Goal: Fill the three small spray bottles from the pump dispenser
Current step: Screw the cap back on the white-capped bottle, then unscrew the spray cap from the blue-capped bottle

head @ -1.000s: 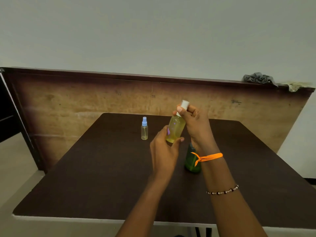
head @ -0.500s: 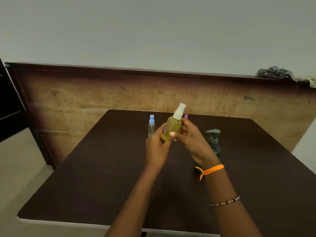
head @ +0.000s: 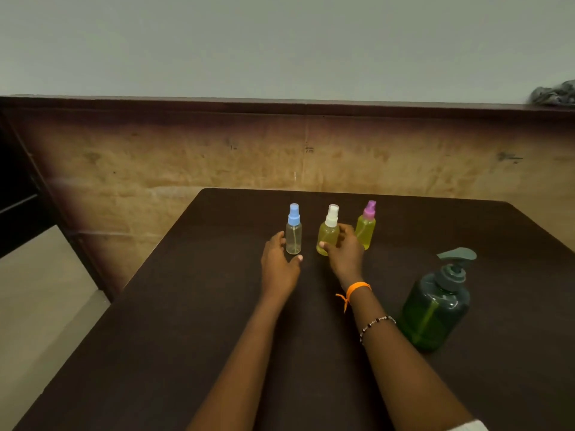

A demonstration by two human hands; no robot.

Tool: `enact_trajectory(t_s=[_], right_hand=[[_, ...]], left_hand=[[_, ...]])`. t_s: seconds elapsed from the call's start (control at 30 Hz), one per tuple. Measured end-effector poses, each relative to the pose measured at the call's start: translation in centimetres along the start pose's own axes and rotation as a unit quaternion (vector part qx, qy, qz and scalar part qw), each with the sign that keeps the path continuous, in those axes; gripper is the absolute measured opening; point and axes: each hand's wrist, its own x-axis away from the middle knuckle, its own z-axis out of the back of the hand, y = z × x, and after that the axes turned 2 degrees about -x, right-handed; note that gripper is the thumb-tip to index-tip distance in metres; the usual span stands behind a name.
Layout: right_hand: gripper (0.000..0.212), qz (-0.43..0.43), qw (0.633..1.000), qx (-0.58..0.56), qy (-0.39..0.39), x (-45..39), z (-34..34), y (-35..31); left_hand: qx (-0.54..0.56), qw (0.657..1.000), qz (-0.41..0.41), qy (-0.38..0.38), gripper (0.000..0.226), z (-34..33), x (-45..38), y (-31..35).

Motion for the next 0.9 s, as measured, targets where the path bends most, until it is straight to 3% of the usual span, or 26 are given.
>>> enact_trajectory(t_s=[0.17, 0.43, 0.6, 0.77, 0.9], right_hand=[[0.047, 0.017, 0.999, 0.04, 0.007, -1.3, -1.2, 0.5], [0.049, 0.004, 0.998, 0.054, 0.013, -1.2, -1.5, 0.4], [0.064, 0.01, 0.999, 0.023, 0.024, 0.7, -0.6, -0.5], [0.028, 0.086, 0.994, -0.058, 0.036, 5.4, 2.1, -2.8], [0.019, 0.111, 0.984, -0.139, 0.027, 8.1, 4.6, -5.4]], left_hand=[[-0.018, 1.0, -0.01, 0.005, 0.062, -1.0, -2.4, -0.7], [-0.007, 1.0, -0.023, 0.019, 0.029, -2.0, -3.7, -0.6], [0.031, 0.999, -0.022, 0.009, 0.032, -1.2, -2.4, -0.1], [0.093, 0.995, -0.033, -0.013, 0.033, 0.0, 1.4, 1.3], [0.098, 0.993, -0.062, 0.004, 0.035, 0.5, 5.3, 2.7]])
